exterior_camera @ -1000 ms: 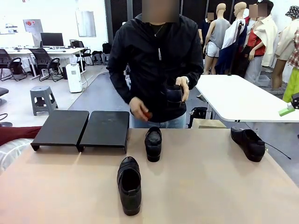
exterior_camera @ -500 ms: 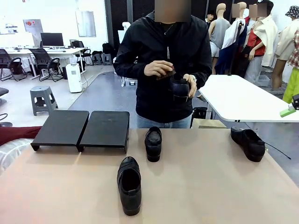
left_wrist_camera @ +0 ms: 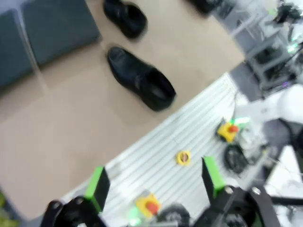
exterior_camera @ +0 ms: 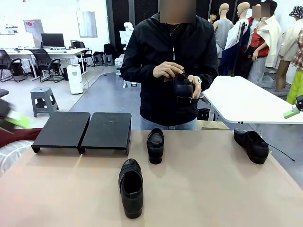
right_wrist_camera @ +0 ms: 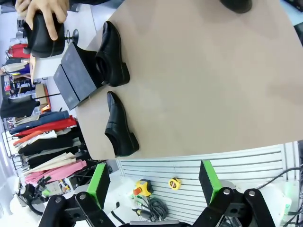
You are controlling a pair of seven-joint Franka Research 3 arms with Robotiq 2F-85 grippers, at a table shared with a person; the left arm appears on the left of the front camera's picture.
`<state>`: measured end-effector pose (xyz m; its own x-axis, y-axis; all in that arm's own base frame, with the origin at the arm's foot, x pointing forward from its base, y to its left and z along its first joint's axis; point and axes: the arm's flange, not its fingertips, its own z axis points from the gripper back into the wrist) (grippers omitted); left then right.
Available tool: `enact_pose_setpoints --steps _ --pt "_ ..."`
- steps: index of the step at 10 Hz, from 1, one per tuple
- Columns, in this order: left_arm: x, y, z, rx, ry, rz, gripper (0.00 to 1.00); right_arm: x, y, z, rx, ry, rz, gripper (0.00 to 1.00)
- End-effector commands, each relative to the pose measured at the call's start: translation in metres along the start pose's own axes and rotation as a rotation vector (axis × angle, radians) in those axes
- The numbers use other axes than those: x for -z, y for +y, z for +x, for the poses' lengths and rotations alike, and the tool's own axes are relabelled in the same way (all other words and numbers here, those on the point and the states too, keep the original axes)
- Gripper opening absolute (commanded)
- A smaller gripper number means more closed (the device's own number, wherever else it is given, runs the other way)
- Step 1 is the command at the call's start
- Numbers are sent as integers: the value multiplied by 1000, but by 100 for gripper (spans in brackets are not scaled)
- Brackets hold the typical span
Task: Organize the shoes by placing them on the stand.
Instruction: Place the Shoe from the middle of the table onto the Shoes Stand.
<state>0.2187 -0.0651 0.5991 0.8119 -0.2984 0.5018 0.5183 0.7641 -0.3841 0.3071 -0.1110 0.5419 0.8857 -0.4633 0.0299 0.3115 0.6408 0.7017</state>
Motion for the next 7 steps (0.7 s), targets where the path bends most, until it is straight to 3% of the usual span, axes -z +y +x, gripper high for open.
enact_pose_setpoints --steps 1,3,4,5,6,7 --pt "86 -62 52 -97 231 107 100 -3 -1 2 -25 9 5 100" --pt "182 -100 72 -325 -9 272 100 -3 -1 2 -25 9 5 100" --pt "215 -119 73 -374 -52 237 100 -3 -1 2 -25 9 5 100" --pt "234 -132 74 -394 -62 201 100 -3 -1 2 -25 9 5 100" --pt "206 -127 84 -419 -44 45 100 -3 -1 2 -25 9 5 100" --pt "224 -129 58 -362 -16 206 100 -3 -1 2 -25 9 5 100"
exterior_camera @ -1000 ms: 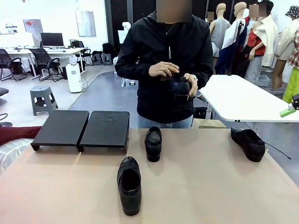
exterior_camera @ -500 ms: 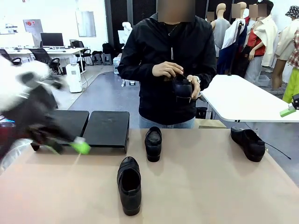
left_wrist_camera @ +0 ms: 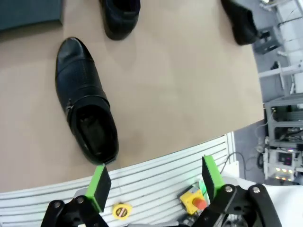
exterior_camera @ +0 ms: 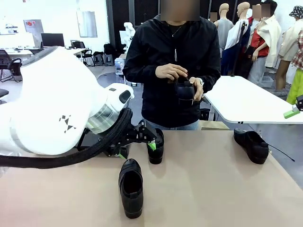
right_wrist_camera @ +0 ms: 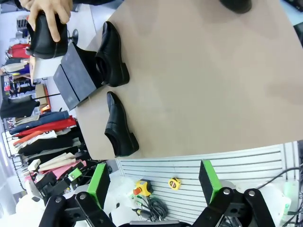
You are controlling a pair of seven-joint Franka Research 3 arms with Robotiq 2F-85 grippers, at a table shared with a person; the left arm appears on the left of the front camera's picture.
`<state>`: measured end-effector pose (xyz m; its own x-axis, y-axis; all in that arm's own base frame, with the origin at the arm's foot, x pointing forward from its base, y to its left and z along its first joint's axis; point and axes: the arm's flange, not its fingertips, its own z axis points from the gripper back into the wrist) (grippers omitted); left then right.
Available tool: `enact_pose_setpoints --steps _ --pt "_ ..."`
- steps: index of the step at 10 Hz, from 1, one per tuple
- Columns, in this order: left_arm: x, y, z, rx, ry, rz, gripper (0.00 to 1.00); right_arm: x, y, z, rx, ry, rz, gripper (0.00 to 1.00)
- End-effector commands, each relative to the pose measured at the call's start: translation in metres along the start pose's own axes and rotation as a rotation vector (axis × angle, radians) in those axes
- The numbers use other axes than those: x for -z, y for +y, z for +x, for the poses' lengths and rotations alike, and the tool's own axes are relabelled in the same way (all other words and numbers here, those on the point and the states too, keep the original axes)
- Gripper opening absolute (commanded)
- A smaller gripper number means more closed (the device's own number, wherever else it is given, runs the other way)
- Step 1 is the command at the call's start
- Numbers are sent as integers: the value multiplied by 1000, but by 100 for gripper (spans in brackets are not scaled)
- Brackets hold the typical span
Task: Organize the shoes by placing them on the stand.
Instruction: Place the Shoe from the middle of the table onto the Shoes Stand.
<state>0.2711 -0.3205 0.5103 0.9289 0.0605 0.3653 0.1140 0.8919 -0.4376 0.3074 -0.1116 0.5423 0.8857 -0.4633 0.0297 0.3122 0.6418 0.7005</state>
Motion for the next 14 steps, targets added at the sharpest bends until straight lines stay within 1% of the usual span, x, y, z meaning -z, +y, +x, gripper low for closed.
enact_pose_setpoints --steps 1,3,4,5,6,7,9,10,12,13,14 --pt "-5 11 -13 43 9 55 100 -3 -1 2 -25 9 6 100" --pt "-5 11 -13 43 9 55 100 -3 -1 2 -25 9 6 100" --pt "0 5 -7 45 10 32 100 -3 -1 2 -25 9 6 100" --pt "26 0 11 85 91 63 100 -3 -1 2 -25 9 6 100" --pt "53 -1 27 -21 100 137 100 -3 -1 2 -25 9 6 100" --pt "77 -3 37 -59 115 180 100 -3 -1 2 -25 9 6 100" --pt "108 -3 49 -88 131 259 100 -3 -1 2 -25 9 6 100" --pt "124 -3 53 -85 152 280 100 -3 -1 2 -25 9 6 100" --pt "155 1 51 -108 249 293 100 -3 -1 2 -25 9 6 100" --pt "170 8 47 -124 316 299 100 -3 -1 2 -25 9 6 100" --pt "184 17 46 -155 323 313 100 -3 -1 2 -25 9 6 100"
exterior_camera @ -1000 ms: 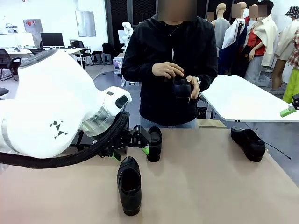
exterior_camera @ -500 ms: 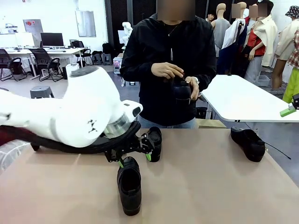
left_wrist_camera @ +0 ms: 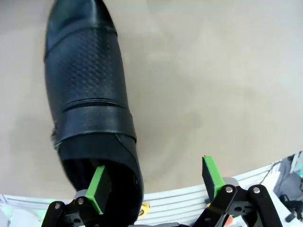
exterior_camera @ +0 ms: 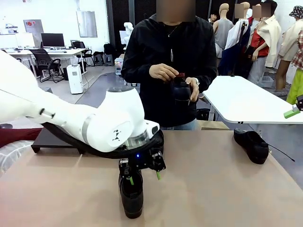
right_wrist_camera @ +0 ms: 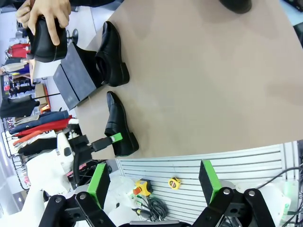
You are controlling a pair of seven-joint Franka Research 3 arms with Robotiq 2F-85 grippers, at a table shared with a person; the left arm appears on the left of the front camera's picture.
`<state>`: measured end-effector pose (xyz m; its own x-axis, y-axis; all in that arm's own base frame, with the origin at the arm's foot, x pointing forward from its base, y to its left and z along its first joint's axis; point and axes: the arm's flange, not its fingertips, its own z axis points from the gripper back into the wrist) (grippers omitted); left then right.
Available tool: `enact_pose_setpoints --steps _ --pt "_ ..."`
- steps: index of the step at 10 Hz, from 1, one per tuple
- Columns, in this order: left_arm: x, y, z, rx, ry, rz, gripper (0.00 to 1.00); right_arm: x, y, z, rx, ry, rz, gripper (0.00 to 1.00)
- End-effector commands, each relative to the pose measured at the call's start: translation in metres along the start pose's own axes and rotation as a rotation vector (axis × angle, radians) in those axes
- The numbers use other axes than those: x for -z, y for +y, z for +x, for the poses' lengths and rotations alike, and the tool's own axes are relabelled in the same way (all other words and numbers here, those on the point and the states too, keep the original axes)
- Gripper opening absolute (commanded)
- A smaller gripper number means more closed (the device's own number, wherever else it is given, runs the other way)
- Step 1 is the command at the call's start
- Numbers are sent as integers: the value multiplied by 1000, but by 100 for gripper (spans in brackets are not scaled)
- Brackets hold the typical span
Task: Organize the shoes by placing them on the stand.
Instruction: Place the Shoe from the middle of the table onto the Shoes Stand.
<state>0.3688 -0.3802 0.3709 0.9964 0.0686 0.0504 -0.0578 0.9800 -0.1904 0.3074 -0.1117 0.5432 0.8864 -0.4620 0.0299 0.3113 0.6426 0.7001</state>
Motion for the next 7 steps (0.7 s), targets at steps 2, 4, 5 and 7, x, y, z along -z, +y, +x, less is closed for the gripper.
enact_pose_setpoints --steps 2,4,5,7 --pt "33 -3 18 -73 11 36 100 -2 -2 2 -24 8 7 100" --pt "42 0 21 -74 -5 40 100 -2 -2 2 -24 8 7 100" --pt "43 2 19 -61 -19 60 100 -2 -2 2 -24 8 7 100" --pt "43 2 17 -75 -9 80 0 -2 -2 2 -24 8 7 100"
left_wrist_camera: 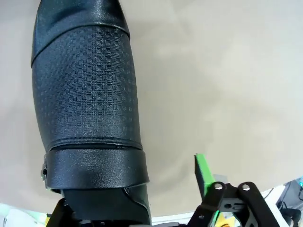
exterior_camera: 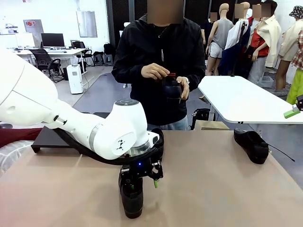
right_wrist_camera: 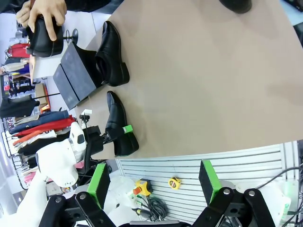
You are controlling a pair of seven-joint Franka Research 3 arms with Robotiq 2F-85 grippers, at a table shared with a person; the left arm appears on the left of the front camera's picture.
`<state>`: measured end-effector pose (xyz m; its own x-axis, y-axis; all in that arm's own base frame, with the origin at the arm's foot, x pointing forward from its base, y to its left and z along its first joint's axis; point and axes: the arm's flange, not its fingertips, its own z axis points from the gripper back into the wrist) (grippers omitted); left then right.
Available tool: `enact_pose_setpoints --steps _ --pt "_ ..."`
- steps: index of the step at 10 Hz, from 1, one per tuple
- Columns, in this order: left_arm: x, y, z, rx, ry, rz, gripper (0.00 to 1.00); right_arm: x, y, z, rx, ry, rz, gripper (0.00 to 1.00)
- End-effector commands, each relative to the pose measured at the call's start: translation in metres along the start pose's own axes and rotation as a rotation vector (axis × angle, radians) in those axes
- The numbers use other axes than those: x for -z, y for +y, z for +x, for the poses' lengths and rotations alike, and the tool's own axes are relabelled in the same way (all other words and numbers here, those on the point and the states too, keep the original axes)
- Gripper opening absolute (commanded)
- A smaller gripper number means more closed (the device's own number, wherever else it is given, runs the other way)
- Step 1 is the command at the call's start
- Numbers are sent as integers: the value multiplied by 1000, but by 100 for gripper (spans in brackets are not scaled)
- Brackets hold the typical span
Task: Organize the shoes by placing them on the stand.
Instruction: Place the Shoe from the middle of the table onto the Shoes Stand.
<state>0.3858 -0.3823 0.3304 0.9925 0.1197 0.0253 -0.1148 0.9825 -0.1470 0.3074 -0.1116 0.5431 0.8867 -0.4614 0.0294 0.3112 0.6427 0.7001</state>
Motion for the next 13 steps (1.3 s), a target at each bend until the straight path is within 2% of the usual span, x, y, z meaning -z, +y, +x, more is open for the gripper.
enact_pose_setpoints --steps 1,7,10,12,13 --pt "3 -3 4 -14 -6 34 0 -2 -2 2 -23 7 7 100" --pt "-8 0 -13 29 -5 34 0 -2 -2 2 -23 7 7 100" --pt "-34 13 -34 72 -64 27 0 -2 -2 2 -23 7 7 100" --pt "-72 45 -73 312 -110 58 0 -2 -2 2 -23 7 7 100" --pt "-92 63 -95 350 -158 67 0 -2 -2 2 -23 7 7 100"
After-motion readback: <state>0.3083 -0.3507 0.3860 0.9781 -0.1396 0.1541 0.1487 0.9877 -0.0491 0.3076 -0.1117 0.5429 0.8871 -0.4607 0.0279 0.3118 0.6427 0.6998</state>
